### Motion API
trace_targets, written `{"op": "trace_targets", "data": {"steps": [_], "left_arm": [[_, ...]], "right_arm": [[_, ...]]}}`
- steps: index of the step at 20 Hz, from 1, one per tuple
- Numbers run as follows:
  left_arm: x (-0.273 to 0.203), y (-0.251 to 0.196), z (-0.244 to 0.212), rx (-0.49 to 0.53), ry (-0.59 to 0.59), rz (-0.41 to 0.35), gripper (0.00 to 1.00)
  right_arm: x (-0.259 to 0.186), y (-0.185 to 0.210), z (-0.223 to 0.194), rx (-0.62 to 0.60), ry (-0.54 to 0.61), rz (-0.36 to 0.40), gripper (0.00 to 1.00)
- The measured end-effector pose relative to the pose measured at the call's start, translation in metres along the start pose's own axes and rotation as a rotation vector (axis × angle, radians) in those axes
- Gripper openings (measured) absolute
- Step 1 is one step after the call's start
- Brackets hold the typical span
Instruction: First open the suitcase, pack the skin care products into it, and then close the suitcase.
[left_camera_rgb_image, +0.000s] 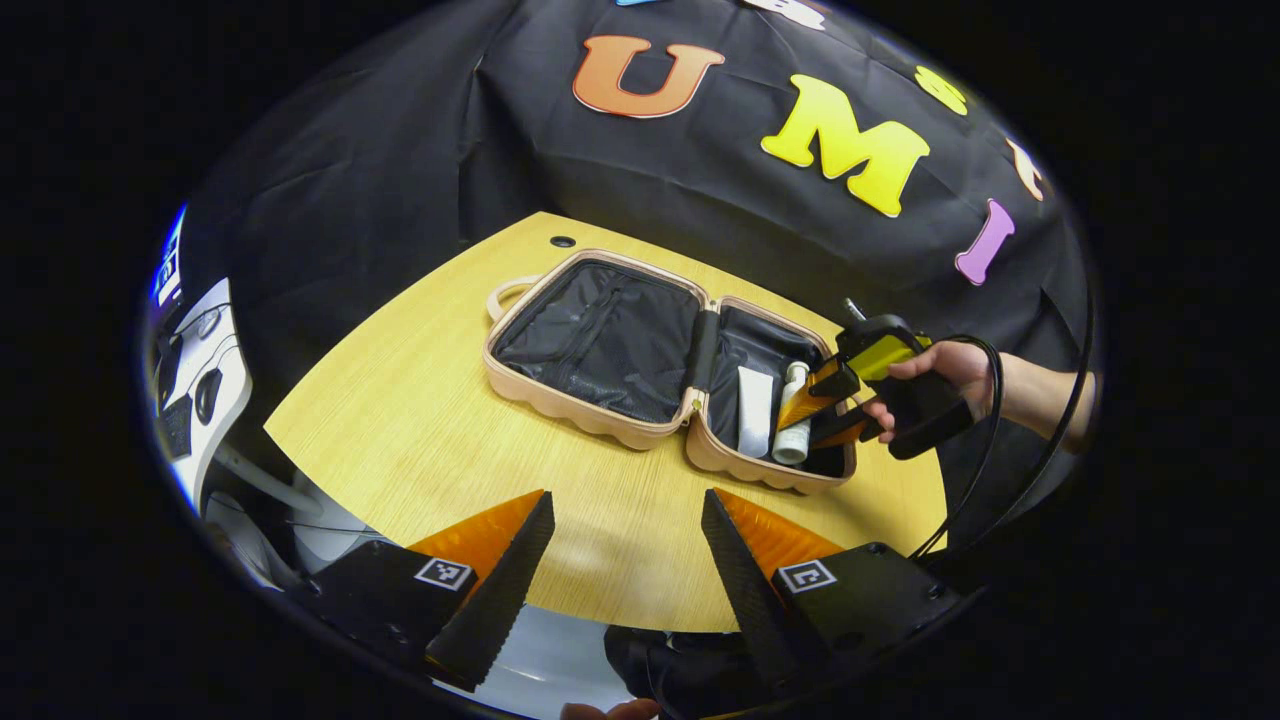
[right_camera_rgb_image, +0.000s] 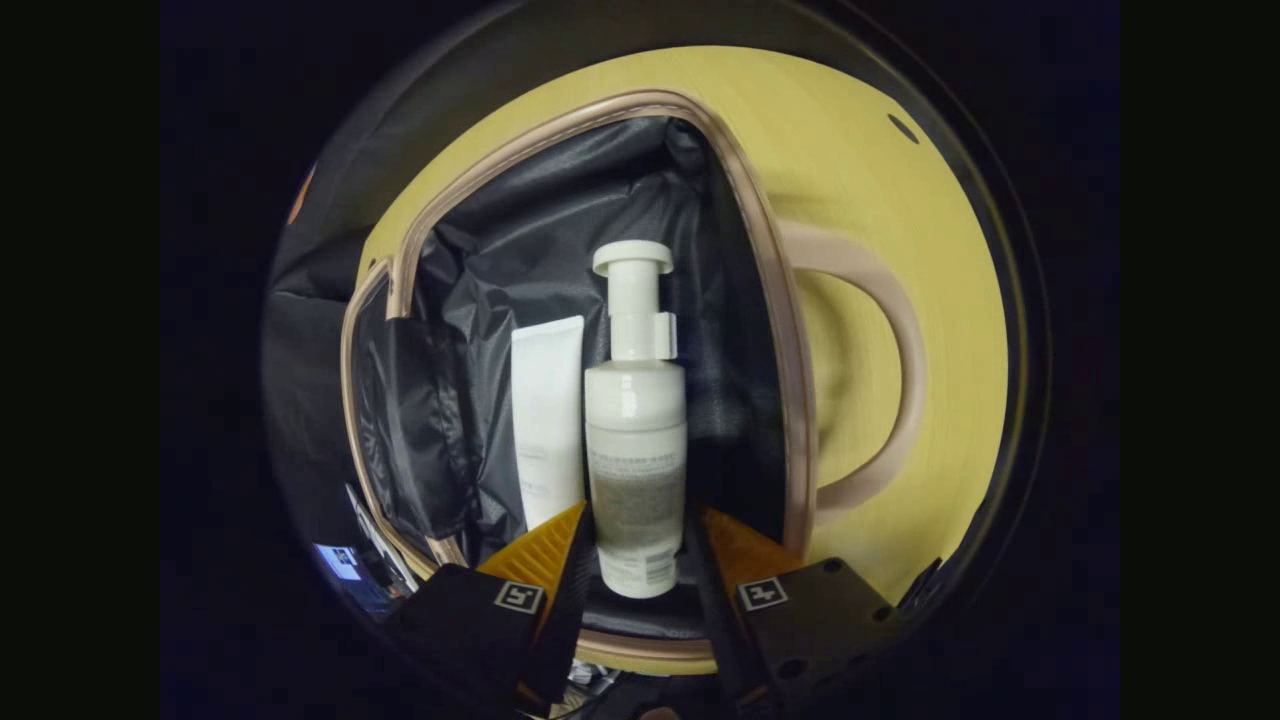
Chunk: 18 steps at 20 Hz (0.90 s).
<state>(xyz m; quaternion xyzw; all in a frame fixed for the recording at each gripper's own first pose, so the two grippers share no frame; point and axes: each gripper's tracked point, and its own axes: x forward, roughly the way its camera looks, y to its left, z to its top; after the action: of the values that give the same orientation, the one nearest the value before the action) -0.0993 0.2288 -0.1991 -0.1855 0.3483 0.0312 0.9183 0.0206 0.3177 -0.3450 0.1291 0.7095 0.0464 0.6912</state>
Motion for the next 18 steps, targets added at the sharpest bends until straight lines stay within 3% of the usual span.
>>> {"op": "trace_targets", "data": {"steps": [5, 8, 9, 10, 11, 15, 18], "left_arm": [[0.007, 0.022, 0.043, 0.001, -0.103, 0.039, 0.95], [0.020, 0.044, 0.081, -0.049, -0.172, 0.019, 0.95], [0.027, 0.051, 0.096, -0.088, -0.192, -0.020, 0.95], [0.035, 0.058, 0.106, -0.128, -0.202, -0.048, 0.95], [0.047, 0.071, 0.117, -0.181, -0.209, -0.073, 0.95], [0.105, 0.119, 0.149, -0.468, -0.227, -0.198, 0.95], [0.155, 0.166, 0.151, -0.587, -0.188, -0.195, 0.95]], "right_arm": [[-0.046, -0.001, -0.022, -0.086, -0.060, 0.051, 0.75], [-0.084, -0.001, -0.033, -0.121, -0.142, 0.173, 0.75], [-0.101, 0.004, -0.038, -0.136, -0.174, 0.250, 0.79], [-0.115, 0.004, -0.042, -0.167, -0.211, 0.302, 0.75], [-0.129, 0.000, -0.047, -0.209, -0.254, 0.338, 0.79], [-0.180, -0.024, -0.055, -0.361, -0.430, 0.410, 0.79], [-0.204, -0.056, -0.052, -0.334, -0.485, 0.413, 0.79]]}}
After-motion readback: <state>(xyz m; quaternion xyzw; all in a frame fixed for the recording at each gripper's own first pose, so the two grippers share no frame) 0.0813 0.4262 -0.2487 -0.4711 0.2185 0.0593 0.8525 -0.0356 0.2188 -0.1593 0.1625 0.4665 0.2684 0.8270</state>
